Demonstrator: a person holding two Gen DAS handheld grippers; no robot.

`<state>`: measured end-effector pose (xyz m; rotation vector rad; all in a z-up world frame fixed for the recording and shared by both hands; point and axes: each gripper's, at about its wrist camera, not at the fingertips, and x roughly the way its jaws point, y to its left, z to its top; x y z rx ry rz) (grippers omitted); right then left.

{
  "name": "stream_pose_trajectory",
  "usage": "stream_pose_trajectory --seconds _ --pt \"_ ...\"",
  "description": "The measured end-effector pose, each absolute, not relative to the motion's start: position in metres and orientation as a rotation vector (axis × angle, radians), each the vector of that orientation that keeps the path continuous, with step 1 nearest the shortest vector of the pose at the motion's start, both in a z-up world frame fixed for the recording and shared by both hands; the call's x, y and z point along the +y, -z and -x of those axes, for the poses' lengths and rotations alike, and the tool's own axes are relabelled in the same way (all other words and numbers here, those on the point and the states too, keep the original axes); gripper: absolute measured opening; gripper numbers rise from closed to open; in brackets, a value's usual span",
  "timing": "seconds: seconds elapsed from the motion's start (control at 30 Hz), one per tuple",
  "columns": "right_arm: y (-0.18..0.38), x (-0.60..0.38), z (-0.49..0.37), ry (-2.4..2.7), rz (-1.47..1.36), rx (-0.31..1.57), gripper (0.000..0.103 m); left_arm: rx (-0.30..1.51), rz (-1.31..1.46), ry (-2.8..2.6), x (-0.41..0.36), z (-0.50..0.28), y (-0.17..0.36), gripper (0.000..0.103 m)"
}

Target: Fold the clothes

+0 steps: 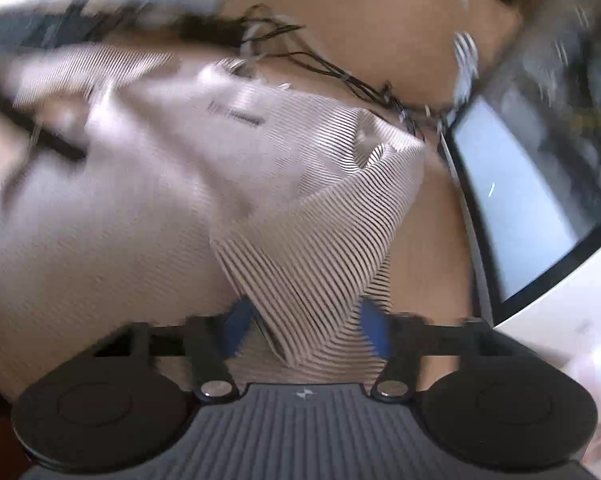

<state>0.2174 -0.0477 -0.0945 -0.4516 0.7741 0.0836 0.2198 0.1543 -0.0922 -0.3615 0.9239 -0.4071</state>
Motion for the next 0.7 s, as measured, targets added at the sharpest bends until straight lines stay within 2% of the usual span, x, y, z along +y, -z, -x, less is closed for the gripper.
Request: stream_pose_trajectory --seconds 0.03,0.13,0.3,0.47,0.7 --pt "0.086 -0.052 -0.223 -0.072 0.421 0.765 0.01 0.92 0.362 0.405 0.153 -0.22 0.093 0.099" --pt "0.057 -0.068 -0.242 -0.03 0.338 0.724 0.004 0.91 0.359 0.413 0.153 -0.218 0.094 0.101" --pt "-0.049 -0.114 -0.285 0.051 0.185 0.515 0.004 0.907 0.394 0.415 0.16 -0.216 0.094 0.102" --pt "-0.11 -0.119 -0.318 -0.067 0.016 0.438 0.004 0.869 0.462 0.385 0.176 -0.21 0.08 0.103" --pt "-0.104 -0.042 -0.364 -0.29 0.054 0.463 0.004 0.78 0.561 0.282 0.211 -0.185 0.059 0.103"
